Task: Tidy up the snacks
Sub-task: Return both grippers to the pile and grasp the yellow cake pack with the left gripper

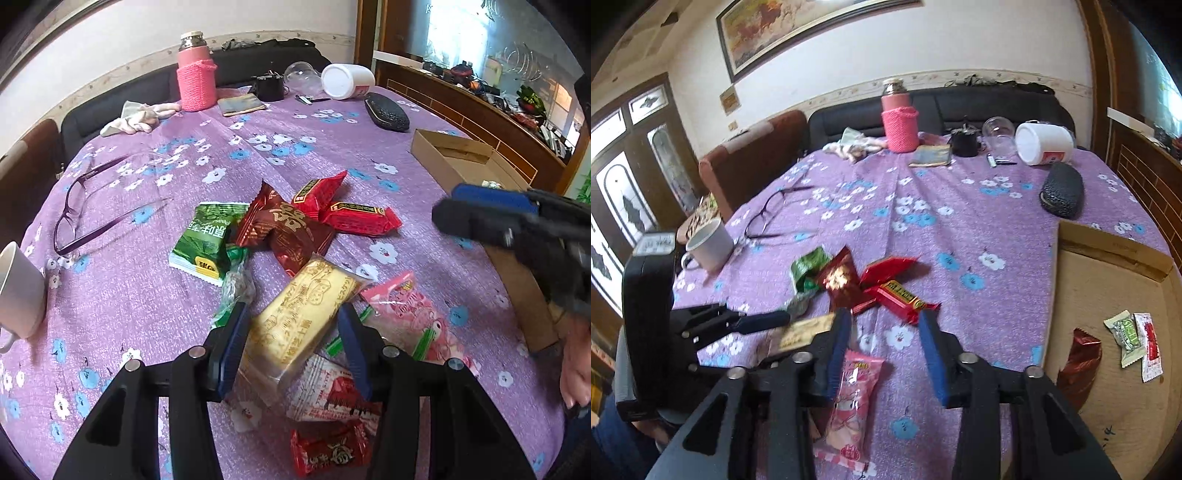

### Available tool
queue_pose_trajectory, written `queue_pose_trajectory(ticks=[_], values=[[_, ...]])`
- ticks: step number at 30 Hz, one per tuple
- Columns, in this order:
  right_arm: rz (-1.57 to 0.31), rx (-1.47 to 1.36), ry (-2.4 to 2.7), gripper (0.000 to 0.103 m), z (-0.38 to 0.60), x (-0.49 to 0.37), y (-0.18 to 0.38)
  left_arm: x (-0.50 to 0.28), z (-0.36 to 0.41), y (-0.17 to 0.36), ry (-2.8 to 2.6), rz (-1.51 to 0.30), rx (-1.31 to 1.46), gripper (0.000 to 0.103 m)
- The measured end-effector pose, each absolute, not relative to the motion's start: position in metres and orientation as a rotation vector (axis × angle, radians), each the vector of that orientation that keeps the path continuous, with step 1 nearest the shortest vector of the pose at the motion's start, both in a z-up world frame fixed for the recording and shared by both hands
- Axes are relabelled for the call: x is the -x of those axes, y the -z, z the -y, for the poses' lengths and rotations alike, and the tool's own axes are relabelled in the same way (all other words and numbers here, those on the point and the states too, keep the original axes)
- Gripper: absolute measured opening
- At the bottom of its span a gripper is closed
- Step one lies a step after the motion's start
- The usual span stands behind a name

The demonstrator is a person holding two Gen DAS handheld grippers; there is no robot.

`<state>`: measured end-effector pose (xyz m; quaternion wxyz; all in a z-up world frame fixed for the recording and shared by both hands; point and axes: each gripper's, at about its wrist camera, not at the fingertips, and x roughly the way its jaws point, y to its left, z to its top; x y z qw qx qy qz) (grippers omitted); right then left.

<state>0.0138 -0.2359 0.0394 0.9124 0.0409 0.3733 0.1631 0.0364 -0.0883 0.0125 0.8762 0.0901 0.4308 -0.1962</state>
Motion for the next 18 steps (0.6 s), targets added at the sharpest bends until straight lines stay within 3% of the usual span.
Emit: queue_pose_trajectory(ticks=[7, 18], values=[[-0.844, -0.008, -0.354, 0.05, 0.222, -0.015, -0.027, -0.05, 0.075, -0.006, 0.299, -0.929, -0.154, 0.035], [-0.952, 0.243, -0.414, 0.05, 0.197, -0.001, -0.004, -0.052, 0.07, -0.006, 0.262, -0.931, -0.129, 0.035]])
